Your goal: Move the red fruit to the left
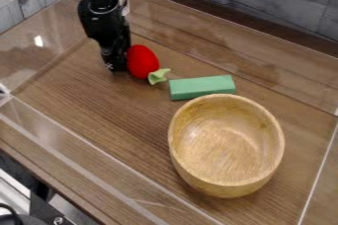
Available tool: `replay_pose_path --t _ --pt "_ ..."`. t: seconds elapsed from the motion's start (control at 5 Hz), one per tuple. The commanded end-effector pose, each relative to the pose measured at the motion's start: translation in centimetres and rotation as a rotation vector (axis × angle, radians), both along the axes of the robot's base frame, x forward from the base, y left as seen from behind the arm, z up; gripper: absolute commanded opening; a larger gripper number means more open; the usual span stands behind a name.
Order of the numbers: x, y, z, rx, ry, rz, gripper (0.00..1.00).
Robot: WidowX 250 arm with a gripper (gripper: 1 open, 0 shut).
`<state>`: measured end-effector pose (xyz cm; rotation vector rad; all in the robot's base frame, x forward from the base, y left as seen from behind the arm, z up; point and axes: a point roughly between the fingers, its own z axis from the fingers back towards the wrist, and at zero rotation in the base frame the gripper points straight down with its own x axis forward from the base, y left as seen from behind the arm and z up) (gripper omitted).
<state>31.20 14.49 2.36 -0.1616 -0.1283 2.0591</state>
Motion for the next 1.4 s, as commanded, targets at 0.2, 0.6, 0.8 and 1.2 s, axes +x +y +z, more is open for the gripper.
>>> replay_pose_path --t 0.2,0.6,0.8,1.2 --pt "0.1 -1.0 2.4 0.026 -0.052 0.113 1.0" --pt "0.7 -2.2 4.0 0.013 -0.034 0.132 1.0" --pt "0.9 -2.2 5.7 0.016 -0.031 0.141 1.0" --pt "1.4 -2.0 6.1 0.02 -0.031 0.112 1.0"
